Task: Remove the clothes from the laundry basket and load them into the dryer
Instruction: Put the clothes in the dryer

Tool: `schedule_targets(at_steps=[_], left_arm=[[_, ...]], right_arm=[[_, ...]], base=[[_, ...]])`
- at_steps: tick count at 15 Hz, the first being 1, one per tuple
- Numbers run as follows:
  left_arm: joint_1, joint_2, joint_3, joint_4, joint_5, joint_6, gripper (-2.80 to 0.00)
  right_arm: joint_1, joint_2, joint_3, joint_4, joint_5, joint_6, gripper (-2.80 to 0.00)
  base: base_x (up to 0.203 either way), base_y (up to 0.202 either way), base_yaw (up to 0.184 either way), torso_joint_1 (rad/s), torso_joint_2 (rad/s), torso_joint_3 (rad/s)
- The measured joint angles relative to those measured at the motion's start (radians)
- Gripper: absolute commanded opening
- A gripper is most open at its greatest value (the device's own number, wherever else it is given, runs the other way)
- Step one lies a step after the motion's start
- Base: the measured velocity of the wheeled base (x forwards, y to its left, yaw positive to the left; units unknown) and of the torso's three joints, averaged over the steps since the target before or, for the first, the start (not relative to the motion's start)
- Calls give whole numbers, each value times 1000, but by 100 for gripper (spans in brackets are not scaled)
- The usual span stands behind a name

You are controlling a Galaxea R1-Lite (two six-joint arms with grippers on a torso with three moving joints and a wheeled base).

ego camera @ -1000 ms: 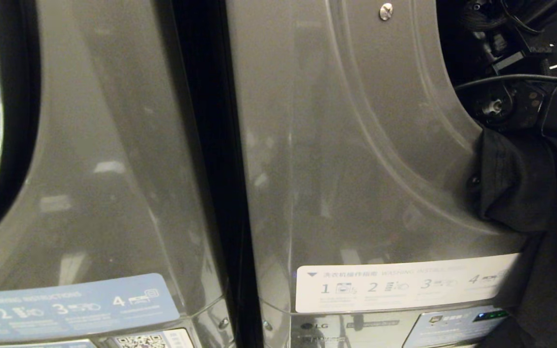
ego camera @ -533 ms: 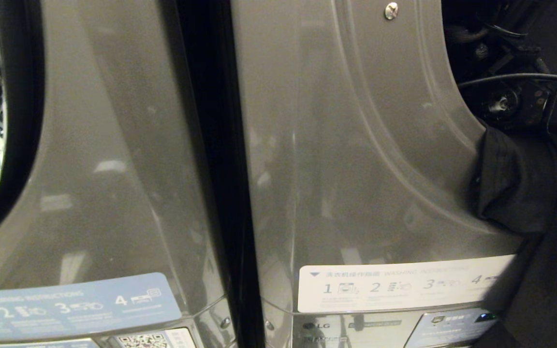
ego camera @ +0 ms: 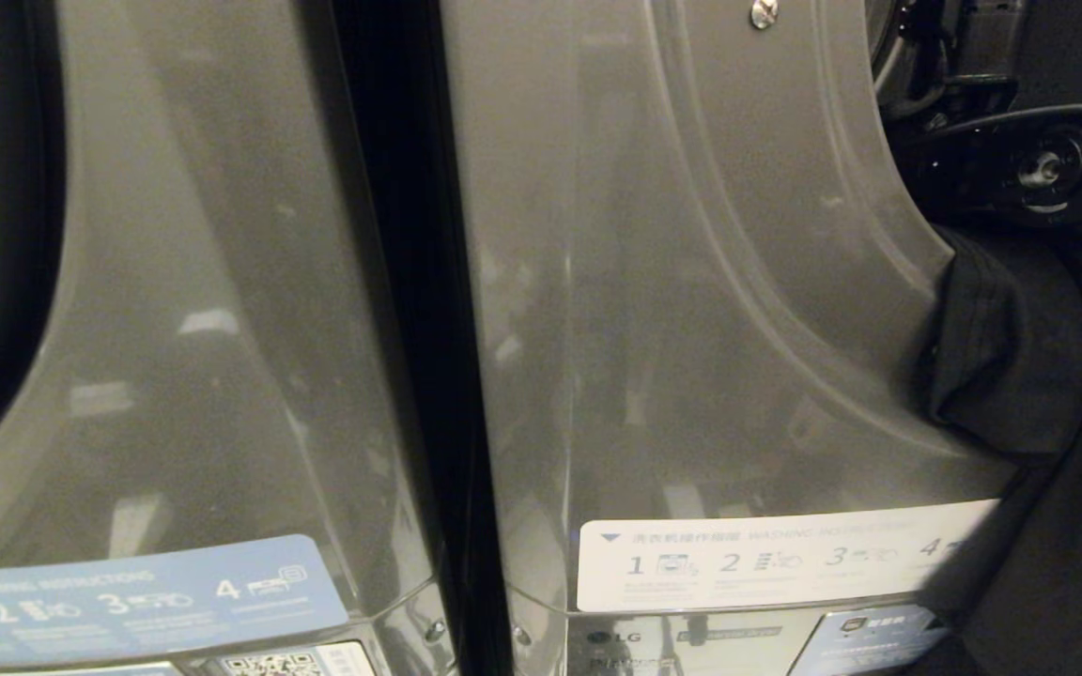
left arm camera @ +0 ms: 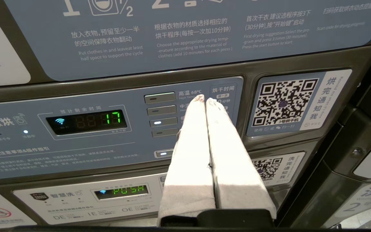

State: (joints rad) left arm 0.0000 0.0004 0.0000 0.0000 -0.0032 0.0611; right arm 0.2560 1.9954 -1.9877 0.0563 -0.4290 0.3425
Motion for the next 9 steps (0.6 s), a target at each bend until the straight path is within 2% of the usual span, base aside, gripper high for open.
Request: schedule_targets(at_steps=[2,7,9], left_arm=[[0,0,0,0,0,0,-280],[0,0,0,0,0,0,-280],[0,0,0,0,0,0,-280]], right_arm=[[0,-12,0,143,-15,139,0],[-6,-53,-3,277,-23,464,0],[-6,-68,-1,310,-33,499,0]], base=[[0,0,0,0,0,0],[0,0,0,0,0,0],[0,0,0,0,0,0]])
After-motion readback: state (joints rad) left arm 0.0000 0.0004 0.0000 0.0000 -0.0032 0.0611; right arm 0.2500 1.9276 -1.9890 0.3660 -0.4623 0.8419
